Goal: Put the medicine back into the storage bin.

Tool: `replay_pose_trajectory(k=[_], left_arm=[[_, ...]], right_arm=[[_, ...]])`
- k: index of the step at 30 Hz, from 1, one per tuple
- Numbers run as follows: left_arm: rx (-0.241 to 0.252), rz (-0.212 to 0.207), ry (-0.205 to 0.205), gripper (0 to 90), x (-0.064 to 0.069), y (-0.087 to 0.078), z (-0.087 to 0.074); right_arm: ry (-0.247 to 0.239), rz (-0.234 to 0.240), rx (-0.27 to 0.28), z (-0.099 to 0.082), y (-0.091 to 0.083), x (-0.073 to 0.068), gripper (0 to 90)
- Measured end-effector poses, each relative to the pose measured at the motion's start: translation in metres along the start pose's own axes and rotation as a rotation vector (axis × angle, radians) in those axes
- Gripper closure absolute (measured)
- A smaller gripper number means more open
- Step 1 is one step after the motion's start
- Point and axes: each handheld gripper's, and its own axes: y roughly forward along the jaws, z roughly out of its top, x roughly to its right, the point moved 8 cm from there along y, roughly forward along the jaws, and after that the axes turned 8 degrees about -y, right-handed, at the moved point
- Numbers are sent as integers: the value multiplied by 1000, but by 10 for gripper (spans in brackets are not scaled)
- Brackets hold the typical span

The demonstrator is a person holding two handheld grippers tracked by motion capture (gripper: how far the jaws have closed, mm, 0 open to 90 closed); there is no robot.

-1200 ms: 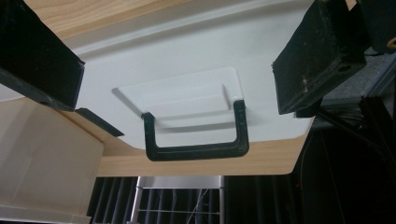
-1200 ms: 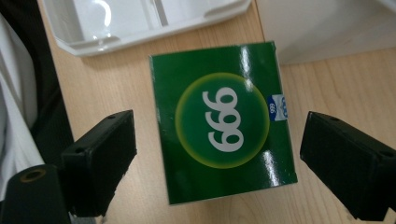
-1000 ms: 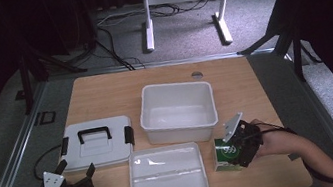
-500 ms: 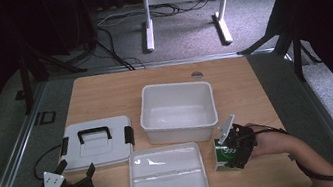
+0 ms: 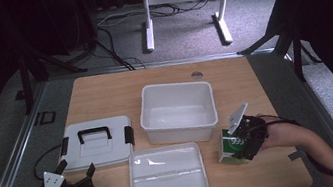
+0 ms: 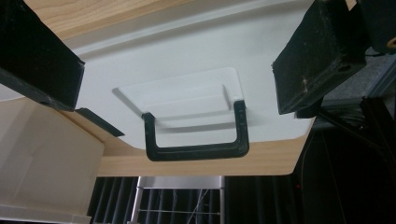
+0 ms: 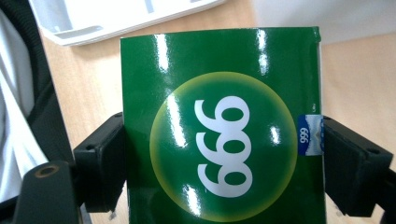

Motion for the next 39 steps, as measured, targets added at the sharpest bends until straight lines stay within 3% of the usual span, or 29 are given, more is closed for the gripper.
replay_pose_trajectory(k=[10, 21, 30, 39], left_arm=[[-1, 1, 0, 18, 0, 0, 0], [0, -4, 2, 18, 0, 0, 0], [1, -8, 3, 18, 1, 0, 0], [1, -17, 9, 18, 1, 0, 0]], right_arm=[[30, -79, 26, 3, -50, 32, 148], [23, -174, 87, 37, -102, 66, 148], [2, -180, 111, 77, -109, 88, 149], [-39, -171, 76, 113, -91, 97, 149]])
